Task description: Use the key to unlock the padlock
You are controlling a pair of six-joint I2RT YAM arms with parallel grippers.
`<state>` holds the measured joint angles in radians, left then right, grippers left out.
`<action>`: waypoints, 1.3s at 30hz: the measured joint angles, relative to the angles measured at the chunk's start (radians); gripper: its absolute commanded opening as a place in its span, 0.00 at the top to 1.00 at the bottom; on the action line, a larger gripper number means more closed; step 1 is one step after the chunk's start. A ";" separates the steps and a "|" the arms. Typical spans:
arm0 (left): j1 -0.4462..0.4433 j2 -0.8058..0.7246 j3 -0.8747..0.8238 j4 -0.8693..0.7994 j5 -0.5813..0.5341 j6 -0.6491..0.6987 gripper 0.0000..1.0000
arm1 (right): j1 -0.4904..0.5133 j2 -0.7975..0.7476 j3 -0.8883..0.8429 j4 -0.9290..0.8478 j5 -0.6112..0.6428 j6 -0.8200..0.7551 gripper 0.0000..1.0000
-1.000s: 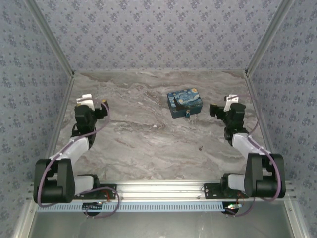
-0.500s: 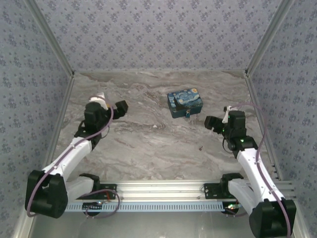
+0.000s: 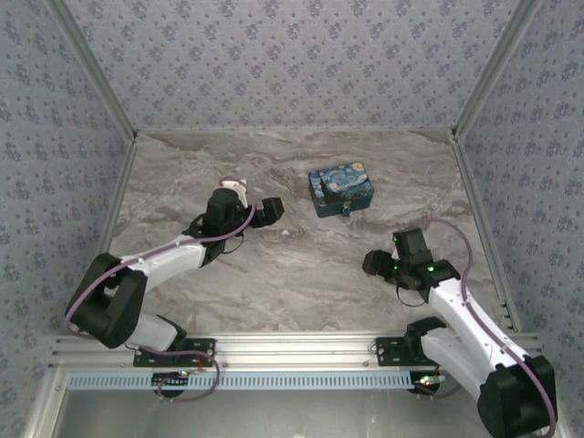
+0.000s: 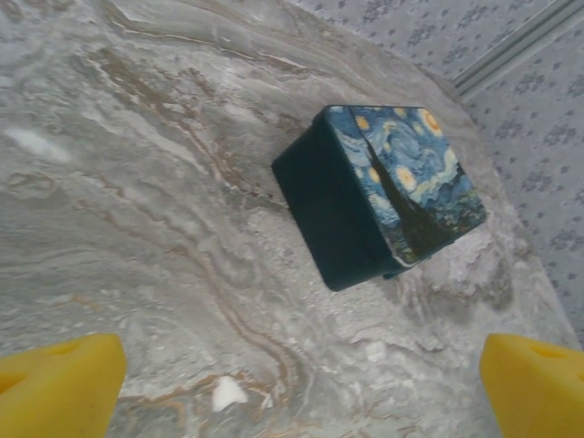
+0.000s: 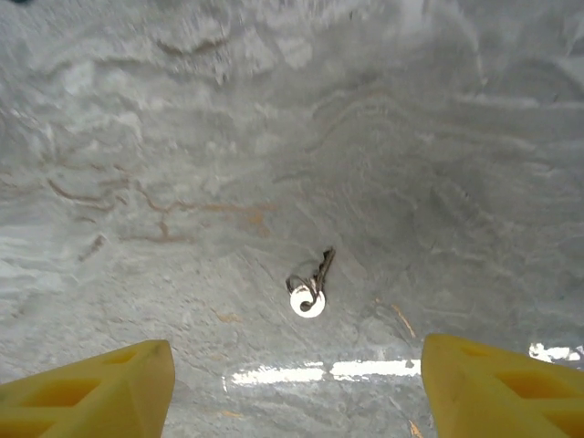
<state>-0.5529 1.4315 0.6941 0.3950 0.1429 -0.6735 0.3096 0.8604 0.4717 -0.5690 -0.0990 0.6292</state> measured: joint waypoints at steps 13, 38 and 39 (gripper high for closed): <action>-0.024 0.083 0.004 0.058 0.008 -0.072 0.00 | 0.120 0.244 0.062 0.027 0.105 0.063 0.55; -0.023 0.085 0.018 0.061 0.011 -0.073 0.01 | 0.187 0.443 0.160 0.025 0.186 0.059 0.70; -0.023 0.085 0.018 0.060 0.011 -0.073 0.00 | 0.189 0.447 0.162 0.024 0.190 0.059 0.70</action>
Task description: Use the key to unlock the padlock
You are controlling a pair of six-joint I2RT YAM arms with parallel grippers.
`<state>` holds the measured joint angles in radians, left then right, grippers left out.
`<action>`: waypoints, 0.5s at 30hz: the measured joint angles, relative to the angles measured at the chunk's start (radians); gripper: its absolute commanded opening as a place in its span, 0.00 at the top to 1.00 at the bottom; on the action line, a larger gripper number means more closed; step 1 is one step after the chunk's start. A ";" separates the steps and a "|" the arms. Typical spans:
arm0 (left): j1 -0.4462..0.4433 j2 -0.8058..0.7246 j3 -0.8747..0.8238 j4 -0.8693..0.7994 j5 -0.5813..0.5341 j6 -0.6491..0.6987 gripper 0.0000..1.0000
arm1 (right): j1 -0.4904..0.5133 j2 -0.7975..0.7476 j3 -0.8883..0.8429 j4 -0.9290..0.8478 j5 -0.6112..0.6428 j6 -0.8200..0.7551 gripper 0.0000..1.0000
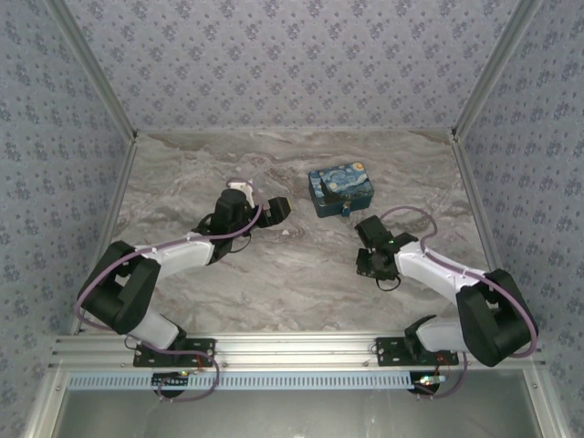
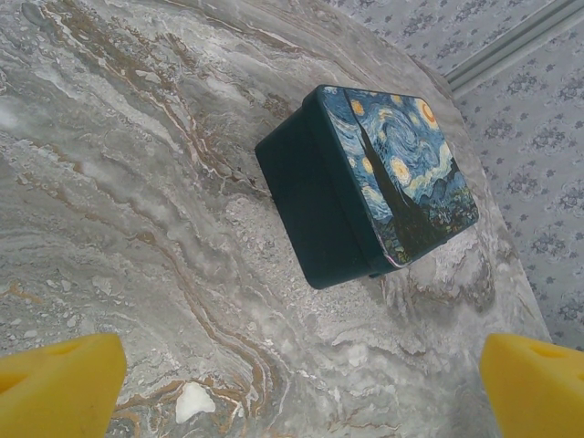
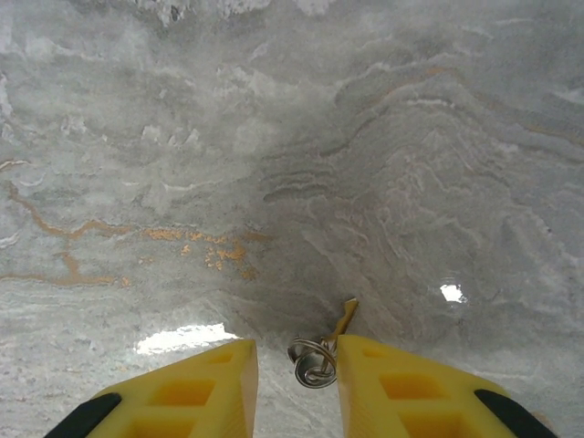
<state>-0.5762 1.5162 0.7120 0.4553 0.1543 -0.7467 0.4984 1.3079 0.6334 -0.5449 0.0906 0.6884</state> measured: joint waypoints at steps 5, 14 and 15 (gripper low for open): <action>0.000 0.000 0.000 -0.007 0.000 0.000 0.01 | 0.013 0.020 0.016 -0.017 0.025 0.000 0.70; 0.000 0.000 0.000 -0.010 0.000 0.000 0.01 | 0.020 0.029 0.024 -0.043 0.052 0.000 0.70; 0.000 0.000 0.000 -0.010 0.000 0.000 0.01 | 0.021 0.034 0.024 -0.043 0.052 0.000 0.70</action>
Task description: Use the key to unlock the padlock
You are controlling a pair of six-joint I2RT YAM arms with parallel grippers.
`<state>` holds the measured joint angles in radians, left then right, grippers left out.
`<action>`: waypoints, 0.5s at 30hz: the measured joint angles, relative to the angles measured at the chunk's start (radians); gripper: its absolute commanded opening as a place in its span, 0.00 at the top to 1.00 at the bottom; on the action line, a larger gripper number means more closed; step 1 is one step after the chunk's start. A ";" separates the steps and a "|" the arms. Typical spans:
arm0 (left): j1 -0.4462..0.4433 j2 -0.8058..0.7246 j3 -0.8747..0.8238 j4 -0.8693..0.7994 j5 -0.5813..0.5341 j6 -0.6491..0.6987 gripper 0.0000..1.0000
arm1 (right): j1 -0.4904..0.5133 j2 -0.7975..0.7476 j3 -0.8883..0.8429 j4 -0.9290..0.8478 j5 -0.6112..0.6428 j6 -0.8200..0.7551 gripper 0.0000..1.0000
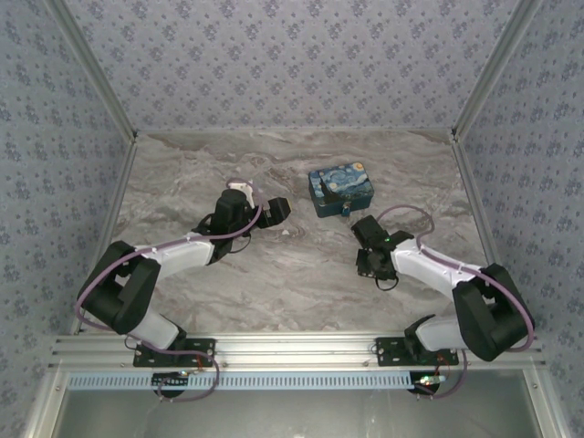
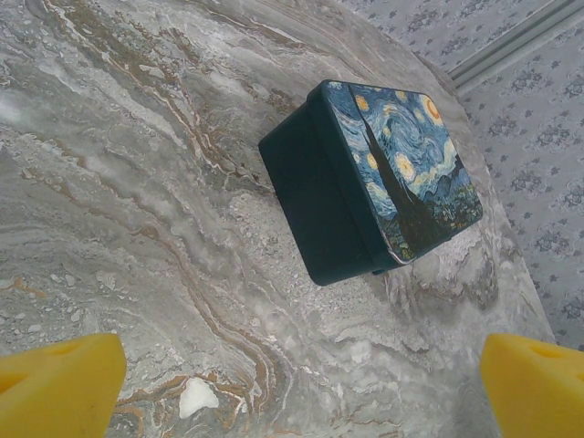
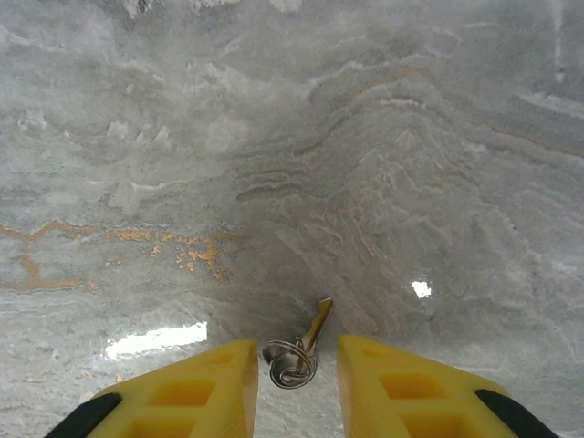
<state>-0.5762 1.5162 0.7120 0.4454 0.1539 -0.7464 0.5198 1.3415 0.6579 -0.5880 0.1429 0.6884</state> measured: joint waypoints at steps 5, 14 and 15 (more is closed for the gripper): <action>0.000 0.000 0.000 0.000 0.000 0.000 0.01 | 0.013 0.024 0.002 0.000 0.001 0.000 0.75; 0.000 0.000 0.000 -0.008 0.000 0.000 0.01 | 0.033 0.063 0.028 -0.012 0.015 0.001 0.89; 0.000 0.000 0.000 -0.008 0.000 0.000 0.01 | 0.034 0.063 0.032 -0.013 0.019 0.001 0.91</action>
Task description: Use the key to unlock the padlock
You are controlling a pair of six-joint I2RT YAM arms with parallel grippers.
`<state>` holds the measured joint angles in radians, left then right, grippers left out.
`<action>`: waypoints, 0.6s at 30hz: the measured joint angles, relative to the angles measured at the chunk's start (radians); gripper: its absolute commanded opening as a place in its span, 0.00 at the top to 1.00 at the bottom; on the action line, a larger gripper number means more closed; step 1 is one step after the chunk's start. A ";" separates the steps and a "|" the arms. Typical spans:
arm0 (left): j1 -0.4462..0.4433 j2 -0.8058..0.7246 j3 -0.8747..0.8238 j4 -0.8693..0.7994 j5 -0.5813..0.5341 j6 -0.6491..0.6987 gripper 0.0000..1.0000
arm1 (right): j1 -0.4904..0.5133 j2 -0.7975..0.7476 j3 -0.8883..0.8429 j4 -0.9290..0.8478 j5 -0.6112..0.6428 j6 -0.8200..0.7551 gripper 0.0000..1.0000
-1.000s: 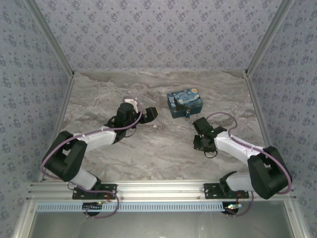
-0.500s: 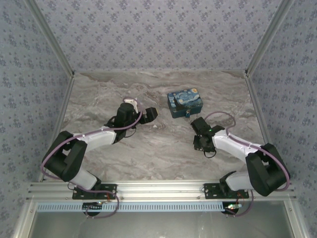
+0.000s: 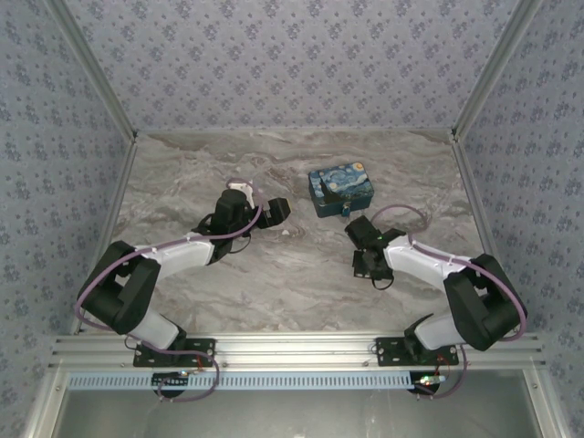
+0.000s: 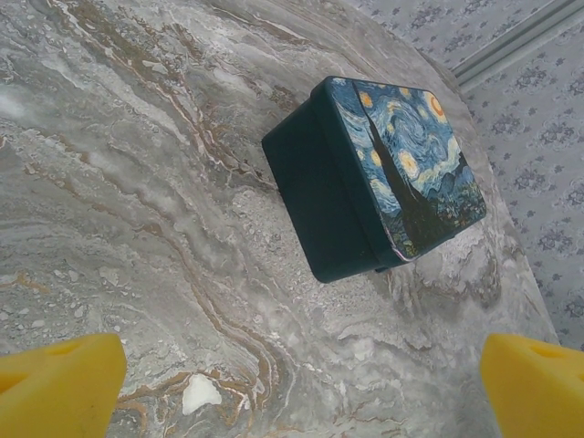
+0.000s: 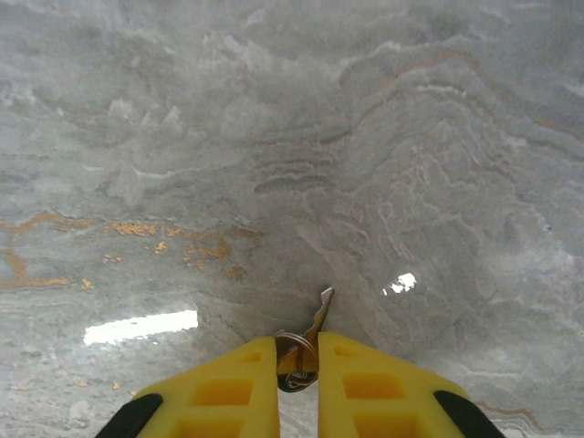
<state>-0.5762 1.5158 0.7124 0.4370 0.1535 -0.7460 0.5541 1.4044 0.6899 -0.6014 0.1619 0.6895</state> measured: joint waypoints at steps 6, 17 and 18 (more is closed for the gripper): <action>0.000 -0.001 0.005 -0.017 -0.005 0.003 0.01 | 0.001 -0.001 0.010 -0.004 0.012 -0.002 0.97; 0.000 -0.056 0.021 -0.078 -0.015 0.015 0.01 | 0.005 -0.077 -0.003 0.012 0.023 -0.058 1.00; 0.000 -0.063 0.031 -0.093 -0.015 0.015 0.01 | 0.006 -0.103 -0.008 0.018 0.030 -0.079 1.00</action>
<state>-0.5762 1.4532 0.7433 0.3443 0.1383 -0.7311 0.5602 1.3010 0.6823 -0.5835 0.1917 0.6106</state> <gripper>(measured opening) 0.994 0.054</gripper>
